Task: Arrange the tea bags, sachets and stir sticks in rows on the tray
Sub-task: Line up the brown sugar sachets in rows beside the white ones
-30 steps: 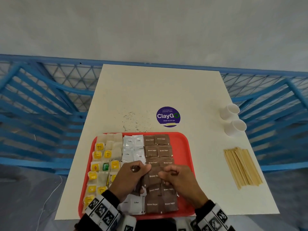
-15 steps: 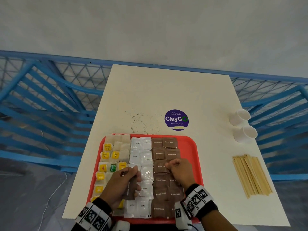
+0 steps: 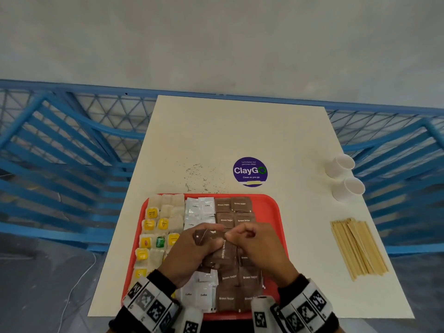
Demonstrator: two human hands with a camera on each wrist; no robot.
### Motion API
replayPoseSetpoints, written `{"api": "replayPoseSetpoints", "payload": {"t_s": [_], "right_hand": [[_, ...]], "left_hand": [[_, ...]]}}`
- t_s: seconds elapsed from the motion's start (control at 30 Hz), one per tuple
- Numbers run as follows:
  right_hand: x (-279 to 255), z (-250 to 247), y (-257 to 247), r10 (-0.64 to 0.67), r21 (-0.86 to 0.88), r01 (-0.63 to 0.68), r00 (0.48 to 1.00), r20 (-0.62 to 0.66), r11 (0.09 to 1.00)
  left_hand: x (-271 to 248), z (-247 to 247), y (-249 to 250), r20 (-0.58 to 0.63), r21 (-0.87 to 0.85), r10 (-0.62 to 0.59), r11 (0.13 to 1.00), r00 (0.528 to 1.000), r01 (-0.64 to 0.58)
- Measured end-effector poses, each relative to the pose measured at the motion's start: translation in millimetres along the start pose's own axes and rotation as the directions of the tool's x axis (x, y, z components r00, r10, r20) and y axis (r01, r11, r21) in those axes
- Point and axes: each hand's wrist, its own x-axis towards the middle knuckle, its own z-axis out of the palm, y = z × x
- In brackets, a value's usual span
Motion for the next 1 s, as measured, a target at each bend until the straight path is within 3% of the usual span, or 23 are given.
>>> {"api": "replayPoseSetpoints", "payload": {"t_s": [0.17, 0.37, 0.57, 0.7, 0.87, 1.0], "right_hand": [[-6, -12, 0, 0.026, 0.178, -0.012, 0.997, -0.078, 0.984], [-8, -12, 9, 0.079, 0.194, -0.066, 0.995, -0.061, 0.979], [-13, -11, 16, 0.076, 0.183, -0.075, 0.997, 0.003, 0.980], [-26, -19, 25, 0.106, 0.019, -0.112, 0.976, 0.188, 0.994], [-18, -24, 42, 0.149, 0.118, -0.142, 0.988, -0.049, 0.983], [-18, -13, 58, 0.199, 0.176, -0.202, 0.979, 0.032, 0.964]], "left_hand": [[-3, 1, 4, 0.030, 0.104, -0.063, 0.993, 0.998, 0.059], [-9, 3, 4, 0.152, 0.278, -0.105, 0.959, 0.983, 0.060], [-7, 6, -5, 0.119, 0.203, -0.065, 0.978, 0.991, 0.040], [-4, 2, -24, 0.069, 0.162, -0.136, 0.979, 0.988, 0.123], [-4, 10, -35, 0.099, 0.066, -0.223, 0.974, 0.970, 0.217], [6, 14, -42, 0.086, -0.060, -0.254, 0.964, 0.963, 0.260]]}}
